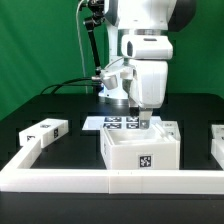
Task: Assemble cabinet
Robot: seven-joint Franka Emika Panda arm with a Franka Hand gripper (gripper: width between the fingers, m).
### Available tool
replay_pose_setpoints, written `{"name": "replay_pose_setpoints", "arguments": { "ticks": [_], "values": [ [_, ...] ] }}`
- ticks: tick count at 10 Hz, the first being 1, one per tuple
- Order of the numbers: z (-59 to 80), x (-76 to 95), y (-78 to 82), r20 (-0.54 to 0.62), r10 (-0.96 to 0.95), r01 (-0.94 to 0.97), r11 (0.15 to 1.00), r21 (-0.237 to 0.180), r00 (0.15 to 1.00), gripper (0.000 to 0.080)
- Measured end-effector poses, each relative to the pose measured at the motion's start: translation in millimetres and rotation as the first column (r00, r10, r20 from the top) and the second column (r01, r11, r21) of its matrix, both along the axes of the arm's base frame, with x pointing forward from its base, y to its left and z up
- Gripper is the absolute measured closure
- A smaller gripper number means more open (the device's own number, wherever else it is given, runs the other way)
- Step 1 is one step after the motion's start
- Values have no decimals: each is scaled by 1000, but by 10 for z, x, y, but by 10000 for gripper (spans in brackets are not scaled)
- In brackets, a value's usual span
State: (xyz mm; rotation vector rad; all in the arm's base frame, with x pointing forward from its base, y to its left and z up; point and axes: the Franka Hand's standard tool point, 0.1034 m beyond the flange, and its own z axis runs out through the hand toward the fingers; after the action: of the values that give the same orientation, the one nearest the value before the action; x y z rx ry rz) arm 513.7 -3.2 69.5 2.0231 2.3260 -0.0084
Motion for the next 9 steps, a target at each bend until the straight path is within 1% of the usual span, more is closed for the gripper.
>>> {"name": "replay_pose_setpoints", "arguments": {
  "ticks": [2,3,5,7,9],
  "values": [
    [-78,-197,-35,-29,-7,7,1000,0,1000,2],
    [-120,-269,-26,-41,-9,9,1000,2,999,2],
    [-176,-307,29,-52,-1,2,1000,6,999,2],
    [-276,-362,77,-70,5,-4,1000,12,998,2],
    [-390,-424,76,-92,3,-2,1000,16,996,2]
  ]
}}
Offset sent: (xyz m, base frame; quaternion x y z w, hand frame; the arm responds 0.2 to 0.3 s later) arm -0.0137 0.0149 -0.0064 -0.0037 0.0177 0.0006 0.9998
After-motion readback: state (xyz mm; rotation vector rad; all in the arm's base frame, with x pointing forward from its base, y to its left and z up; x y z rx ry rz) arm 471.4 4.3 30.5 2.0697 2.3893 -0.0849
